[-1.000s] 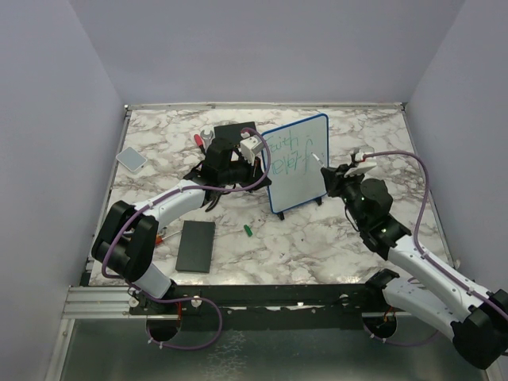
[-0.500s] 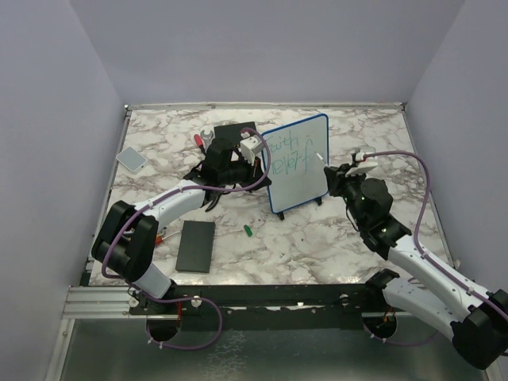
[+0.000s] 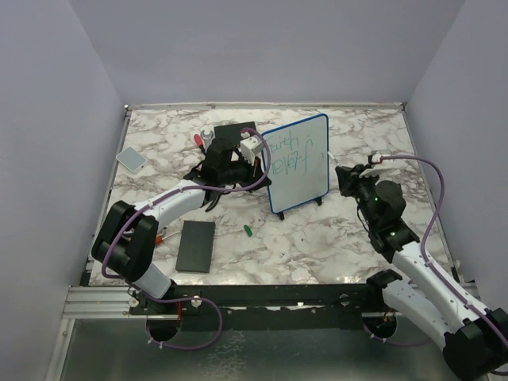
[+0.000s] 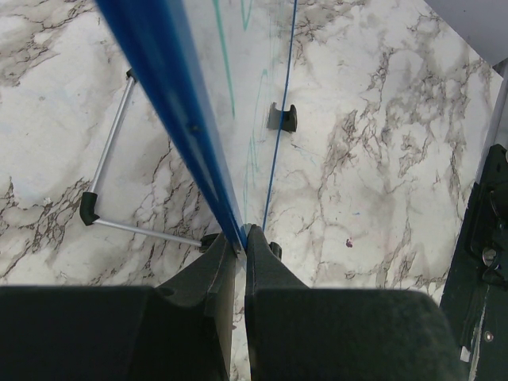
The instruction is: Write a sentence on the whiteboard
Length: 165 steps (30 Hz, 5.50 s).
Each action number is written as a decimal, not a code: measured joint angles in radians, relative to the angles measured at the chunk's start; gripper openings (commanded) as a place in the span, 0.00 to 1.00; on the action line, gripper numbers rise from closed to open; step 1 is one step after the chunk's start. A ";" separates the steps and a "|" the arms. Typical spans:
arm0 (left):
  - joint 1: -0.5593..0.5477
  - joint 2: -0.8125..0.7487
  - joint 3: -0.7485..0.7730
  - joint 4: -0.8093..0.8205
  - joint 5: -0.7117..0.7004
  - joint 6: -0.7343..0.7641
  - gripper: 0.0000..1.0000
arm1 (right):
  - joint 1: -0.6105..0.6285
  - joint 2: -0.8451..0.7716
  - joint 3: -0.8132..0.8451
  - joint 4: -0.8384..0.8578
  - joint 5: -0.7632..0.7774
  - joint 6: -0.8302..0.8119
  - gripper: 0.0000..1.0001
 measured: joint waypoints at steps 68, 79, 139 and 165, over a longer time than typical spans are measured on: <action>0.000 0.000 0.000 -0.001 0.000 0.003 0.00 | 0.000 0.102 -0.013 0.010 -0.213 0.030 0.01; 0.000 0.000 0.001 -0.002 -0.002 0.002 0.00 | 0.000 0.112 -0.002 0.008 -0.179 0.022 0.01; 0.000 0.000 0.002 -0.004 -0.003 0.005 0.00 | 0.000 0.117 0.021 0.019 -0.117 0.022 0.01; 0.000 0.000 0.002 -0.003 -0.003 0.005 0.00 | 0.000 0.094 0.000 -0.031 -0.117 0.060 0.01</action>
